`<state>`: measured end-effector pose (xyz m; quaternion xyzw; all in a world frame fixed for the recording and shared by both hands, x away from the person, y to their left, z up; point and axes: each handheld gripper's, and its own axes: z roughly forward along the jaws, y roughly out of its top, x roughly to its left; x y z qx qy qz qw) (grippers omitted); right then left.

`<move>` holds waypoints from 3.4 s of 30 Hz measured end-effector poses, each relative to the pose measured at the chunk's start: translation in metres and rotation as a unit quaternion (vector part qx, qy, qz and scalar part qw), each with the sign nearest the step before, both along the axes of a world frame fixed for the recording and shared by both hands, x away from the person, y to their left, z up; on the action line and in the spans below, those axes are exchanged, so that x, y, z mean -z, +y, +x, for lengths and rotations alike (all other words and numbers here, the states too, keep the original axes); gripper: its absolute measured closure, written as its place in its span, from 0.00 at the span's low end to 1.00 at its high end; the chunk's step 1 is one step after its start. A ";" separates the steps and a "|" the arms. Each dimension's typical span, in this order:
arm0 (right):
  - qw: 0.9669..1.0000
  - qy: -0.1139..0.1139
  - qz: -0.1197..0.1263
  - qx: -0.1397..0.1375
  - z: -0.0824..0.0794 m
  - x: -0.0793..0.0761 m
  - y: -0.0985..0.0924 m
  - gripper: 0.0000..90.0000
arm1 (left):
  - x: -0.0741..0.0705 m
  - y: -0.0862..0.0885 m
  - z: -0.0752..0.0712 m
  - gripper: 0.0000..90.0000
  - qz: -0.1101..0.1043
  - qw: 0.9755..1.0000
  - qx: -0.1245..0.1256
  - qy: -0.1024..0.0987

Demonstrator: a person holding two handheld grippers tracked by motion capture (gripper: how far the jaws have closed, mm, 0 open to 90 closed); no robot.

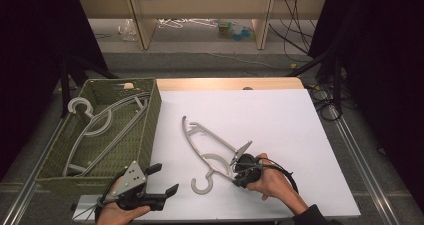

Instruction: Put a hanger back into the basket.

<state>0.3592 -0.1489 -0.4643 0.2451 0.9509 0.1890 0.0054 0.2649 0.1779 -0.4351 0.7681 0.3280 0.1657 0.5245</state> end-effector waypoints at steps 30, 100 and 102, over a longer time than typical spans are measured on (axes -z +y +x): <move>0.993 0.006 0.030 -0.118 -0.028 -0.043 -0.023 0.91 | 0.024 -0.074 0.054 0.35 0.220 0.971 0.089 -0.026; 0.975 -0.148 0.158 0.044 -0.014 -0.070 -0.049 0.42 | -0.021 -0.064 0.072 0.88 0.056 0.989 0.105 0.091; 0.975 -0.151 0.158 0.044 -0.016 -0.070 -0.049 0.42 | -0.024 -0.060 0.071 0.88 0.036 0.989 0.100 0.099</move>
